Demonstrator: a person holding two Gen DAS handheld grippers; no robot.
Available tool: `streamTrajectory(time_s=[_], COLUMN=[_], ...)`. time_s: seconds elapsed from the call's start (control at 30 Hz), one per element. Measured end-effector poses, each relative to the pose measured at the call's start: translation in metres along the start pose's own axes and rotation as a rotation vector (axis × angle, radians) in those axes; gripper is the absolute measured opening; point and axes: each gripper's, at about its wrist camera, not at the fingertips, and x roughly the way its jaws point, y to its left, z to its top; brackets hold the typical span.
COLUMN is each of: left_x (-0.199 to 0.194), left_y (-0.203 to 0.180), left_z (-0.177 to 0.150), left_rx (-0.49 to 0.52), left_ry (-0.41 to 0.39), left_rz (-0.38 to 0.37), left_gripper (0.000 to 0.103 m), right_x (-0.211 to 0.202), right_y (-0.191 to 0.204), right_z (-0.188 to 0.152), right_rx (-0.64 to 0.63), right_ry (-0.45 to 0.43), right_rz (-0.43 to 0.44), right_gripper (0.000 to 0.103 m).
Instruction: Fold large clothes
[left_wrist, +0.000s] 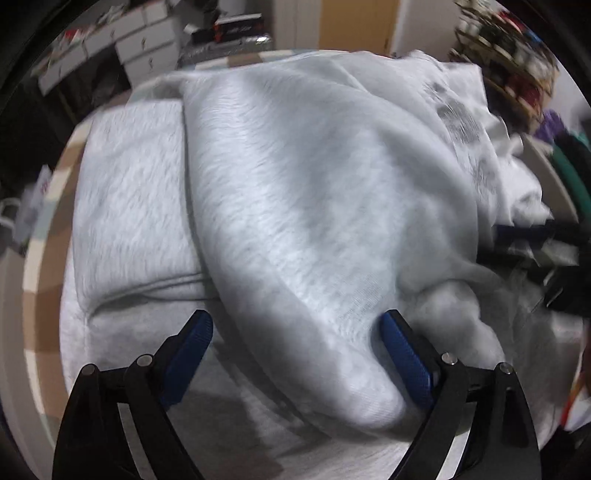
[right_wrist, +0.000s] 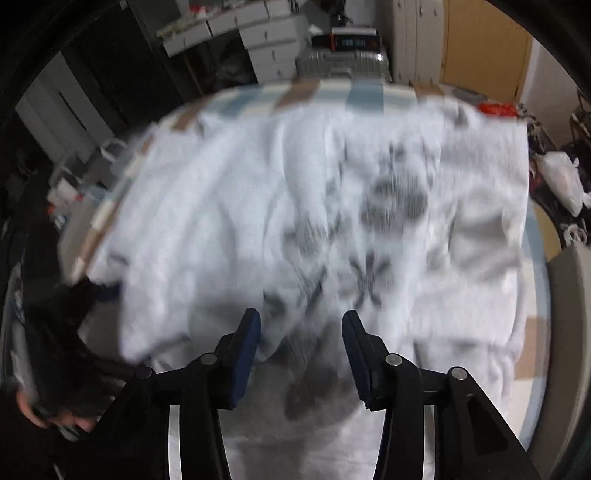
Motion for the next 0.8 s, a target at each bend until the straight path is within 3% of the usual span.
streamTrajectory(time_s=[0.07,0.1,0.2,0.3,0.33,0.37,0.4,0.47,0.57,0.63,0.7,0.8], left_x=[-0.007,-0.016,-0.041,-0.064,-0.068,-0.069,-0.067,-0.058,-0.034,-0.025,-0.017,0.007], left_y=[0.008,0.013,0.027,0.063,0.079,0.101,0.110,0.143,0.171,0.172,0.165,0.140], left_z=[0.004,0.004,0.007,0.012,0.013,0.016,0.014,0.019,0.027,0.035,0.046,0.073], left_rx=[-0.022,-0.022,0.004,-0.055,-0.121,-0.181,-0.213,-0.307,-0.454,-0.494,-0.449,-0.283], left_ry=[-0.036,-0.075,-0.181,-0.279,-0.278,-0.260,-0.243,-0.191,-0.115,-0.056,-0.027,0.079], left_rz=[0.017,0.041,0.127,0.406,0.481,0.457,0.413,0.278,0.013,-0.034,-0.074,0.020], left_gripper=[0.090,0.090,0.090,0.090,0.090,0.090,0.090,0.090,0.090,0.090,0.090,0.089], right_x=[0.003,0.003,-0.022,-0.057,-0.063,-0.068,-0.067,-0.052,-0.019,-0.004,0.010,0.017], right_y=[0.003,0.004,-0.013,-0.044,-0.056,-0.074,-0.088,-0.125,-0.168,-0.175,-0.178,-0.175], right_z=[-0.011,-0.008,0.007,0.031,0.039,0.050,0.057,0.077,0.089,0.087,0.087,0.088], right_rx=[-0.043,-0.049,0.006,0.060,0.083,0.123,0.150,0.229,0.347,0.386,0.371,0.325], right_ry=[-0.060,-0.029,-0.065,-0.183,-0.212,-0.248,-0.260,-0.242,-0.175,-0.150,-0.116,-0.103], right_rz=[-0.013,-0.013,0.091,0.010,-0.021,-0.063,-0.099,-0.154,-0.123,-0.084,-0.041,-0.015], right_gripper=[0.045,0.045,0.044,0.055,0.070,0.080,0.081,0.081,0.081,0.080,0.080,0.080])
